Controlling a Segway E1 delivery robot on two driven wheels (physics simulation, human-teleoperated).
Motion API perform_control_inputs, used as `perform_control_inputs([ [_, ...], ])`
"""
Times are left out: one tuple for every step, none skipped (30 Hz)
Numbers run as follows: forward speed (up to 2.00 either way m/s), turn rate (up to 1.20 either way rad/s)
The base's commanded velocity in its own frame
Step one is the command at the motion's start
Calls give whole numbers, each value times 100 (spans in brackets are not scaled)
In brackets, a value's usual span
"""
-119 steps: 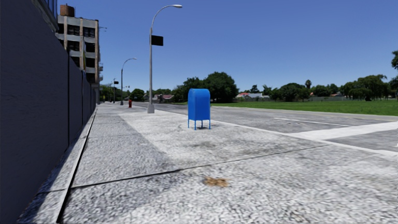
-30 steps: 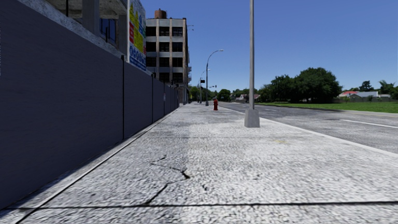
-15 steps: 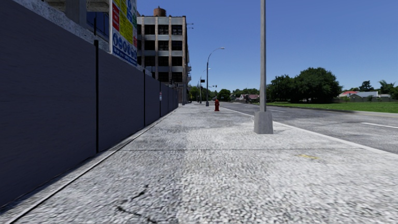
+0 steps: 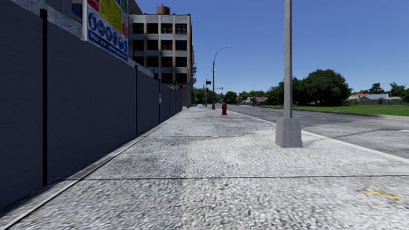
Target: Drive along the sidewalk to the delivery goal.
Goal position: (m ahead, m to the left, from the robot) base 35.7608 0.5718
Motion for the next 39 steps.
perform_control_inputs([
  [200,0],
  [200,0],
  [200,0],
  [200,0],
  [200,0],
  [200,0],
  [200,0],
  [200,0],
  [200,0],
  [200,0],
  [200,0],
  [200,0],
  [200,0],
  [200,0],
  [200,0],
  [200,0],
  [200,0],
  [200,0],
  [200,0],
  [200,0],
  [200,0],
  [200,0],
  [200,0],
  [200,0],
  [200,0],
  [200,0],
  [200,0],
  [200,0],
  [200,0],
  [200,0],
  [200,0],
  [200,0],
  [200,0],
  [200,0],
  [200,0],
  [200,0],
  [200,0],
  [200,0],
  [200,0],
])
